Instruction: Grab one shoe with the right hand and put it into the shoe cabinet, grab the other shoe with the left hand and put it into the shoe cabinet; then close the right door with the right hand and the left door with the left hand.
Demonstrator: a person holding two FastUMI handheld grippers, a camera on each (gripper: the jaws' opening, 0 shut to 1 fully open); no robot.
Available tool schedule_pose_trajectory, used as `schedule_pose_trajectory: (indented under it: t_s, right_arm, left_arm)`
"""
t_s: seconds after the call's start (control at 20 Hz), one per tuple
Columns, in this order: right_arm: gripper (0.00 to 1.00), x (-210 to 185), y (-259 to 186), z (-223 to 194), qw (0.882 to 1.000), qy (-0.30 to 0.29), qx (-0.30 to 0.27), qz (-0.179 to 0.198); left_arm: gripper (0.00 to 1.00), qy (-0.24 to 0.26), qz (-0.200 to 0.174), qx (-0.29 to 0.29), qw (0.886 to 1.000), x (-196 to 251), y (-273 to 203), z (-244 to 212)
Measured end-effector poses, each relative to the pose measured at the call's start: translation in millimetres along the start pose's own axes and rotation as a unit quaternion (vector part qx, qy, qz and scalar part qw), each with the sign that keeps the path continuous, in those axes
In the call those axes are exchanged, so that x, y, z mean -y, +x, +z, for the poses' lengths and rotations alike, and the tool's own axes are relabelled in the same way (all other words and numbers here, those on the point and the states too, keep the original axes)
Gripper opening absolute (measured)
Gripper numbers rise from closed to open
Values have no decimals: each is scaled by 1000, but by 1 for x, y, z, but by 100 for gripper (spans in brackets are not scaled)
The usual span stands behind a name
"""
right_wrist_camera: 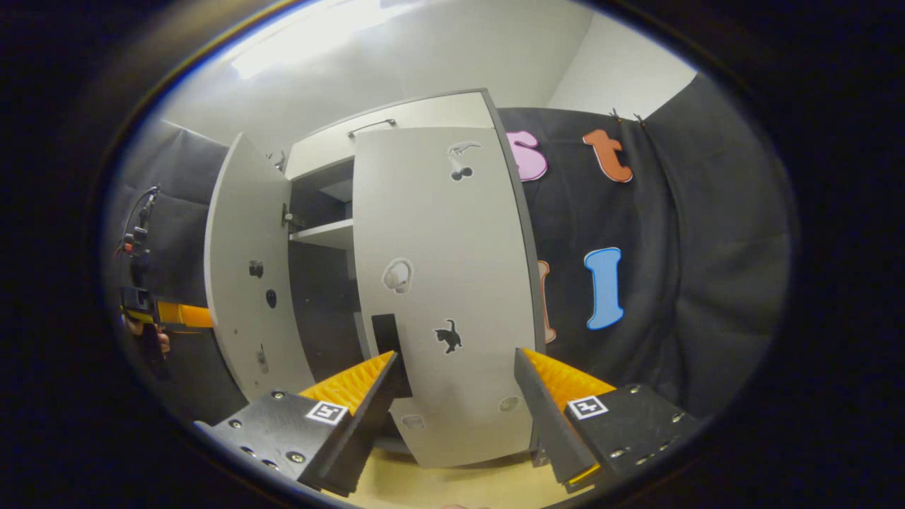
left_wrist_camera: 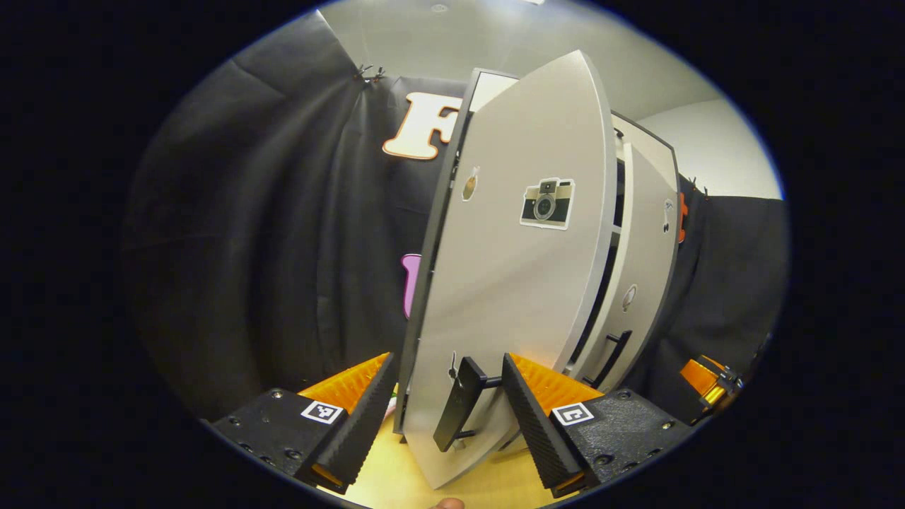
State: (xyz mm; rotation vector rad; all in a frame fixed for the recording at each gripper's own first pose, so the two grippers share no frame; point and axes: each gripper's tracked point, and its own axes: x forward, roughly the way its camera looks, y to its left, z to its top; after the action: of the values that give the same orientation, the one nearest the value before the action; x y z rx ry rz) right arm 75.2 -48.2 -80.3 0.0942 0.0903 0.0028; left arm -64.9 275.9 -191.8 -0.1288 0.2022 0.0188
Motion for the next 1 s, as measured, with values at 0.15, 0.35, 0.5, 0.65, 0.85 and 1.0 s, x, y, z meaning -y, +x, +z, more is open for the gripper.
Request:
schedule_pose_trajectory:
  t_s: [0.15, 0.35, 0.5, 0.65, 0.85, 1.0]
  right_arm:
    - [97, 8, -3, -1, 1000, 2, 0, -10]
    - [97, 13, -7, 1, 1000, 9, 0, -18]
    - [97, 16, -9, 2, 1000, 7, 1, -21]
    - [97, 18, -12, 3, 1000, 4, 3, -25]
    - [97, 29, -22, 3, 999, 4, 3, -32]
    - [97, 32, -24, 3, 999, 6, 0, -33]
  left_arm:
    - [93, 6, -10, -2, 1000, 13, 12, 0]
    - [92, 0, -43, -9, 999, 42, 25, -9]
    - [92, -34, -97, -10, 995, 79, 31, -13]
    - [93, -13, -102, -9, 995, 96, 36, -13]
    - [92, -4, -112, 1, 994, 114, 34, -14]
    - [92, 5, -109, 2, 994, 119, 30, -14]
